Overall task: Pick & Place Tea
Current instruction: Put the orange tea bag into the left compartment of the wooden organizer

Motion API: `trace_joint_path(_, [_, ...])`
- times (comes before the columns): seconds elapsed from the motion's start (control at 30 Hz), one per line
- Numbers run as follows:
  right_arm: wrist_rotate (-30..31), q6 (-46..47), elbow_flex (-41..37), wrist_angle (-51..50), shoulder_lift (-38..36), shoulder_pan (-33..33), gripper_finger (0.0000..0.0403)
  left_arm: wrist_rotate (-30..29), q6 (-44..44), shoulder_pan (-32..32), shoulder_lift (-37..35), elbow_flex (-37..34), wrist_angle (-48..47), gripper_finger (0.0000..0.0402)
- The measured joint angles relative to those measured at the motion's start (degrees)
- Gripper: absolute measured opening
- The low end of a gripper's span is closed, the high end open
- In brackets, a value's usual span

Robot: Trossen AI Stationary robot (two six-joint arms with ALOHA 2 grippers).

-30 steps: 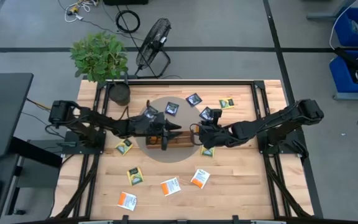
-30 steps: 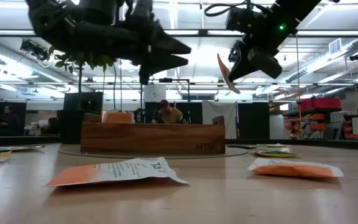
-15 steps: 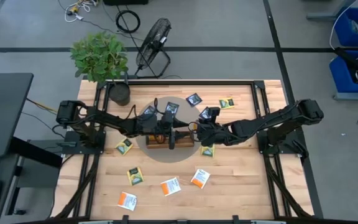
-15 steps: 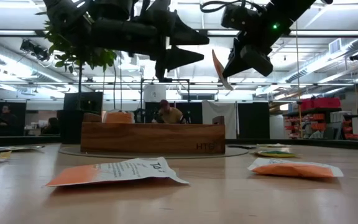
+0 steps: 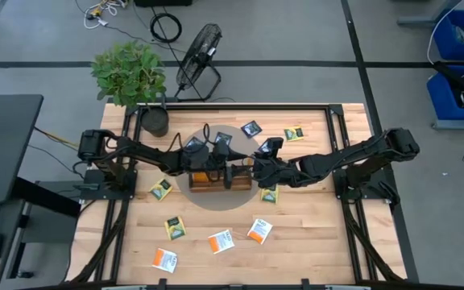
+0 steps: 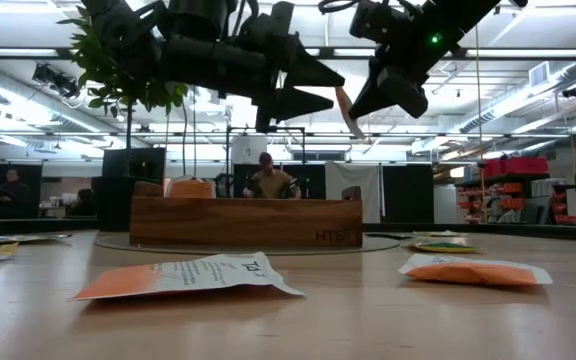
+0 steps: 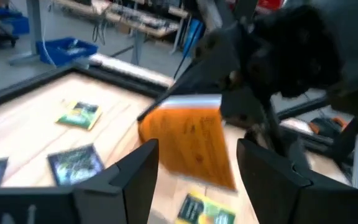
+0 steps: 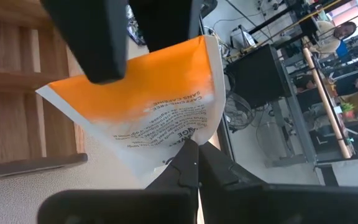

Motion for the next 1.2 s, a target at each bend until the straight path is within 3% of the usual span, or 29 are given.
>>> trace_joint_path(0.23, [0.11, -0.27, 0.0, 0.48, 0.0, -0.02, 0.0, -0.22, 0.02, 0.64, 0.33, -0.04, -1.96, 0.022])
trace_joint_path(0.37, [-0.05, -0.02, 0.0, -0.04, 0.0, 0.38, 0.0, -0.26, 0.13, 0.62, 0.33, -0.04, -2.98, 0.0198])
trace_joint_path(0.47, [-0.59, 0.0, 0.0, -0.13, 0.0, 0.61, 0.0, -0.11, 1.32, 0.59, 0.33, -0.04, -3.16, 0.0157])
trace_joint_path(0.7, [-0.9, 2.15, 0.0, -4.28, 0.0, 1.67, 0.0, -0.39, 3.17, 0.54, 0.33, -0.06, -4.5, 0.0017])
trace_joint_path(0.97, [-0.65, 3.97, 0.0, -5.91, 0.0, 2.91, 0.0014, -0.43, 3.46, 0.88, 0.33, -0.08, -5.41, 0.0005])
trace_joint_path(1.2, [-0.02, 12.15, 0.0, -12.44, -3.28, 3.92, 0.0085, -0.95, 4.94, 0.53, 0.33, -0.24, -5.7, 0.0004])
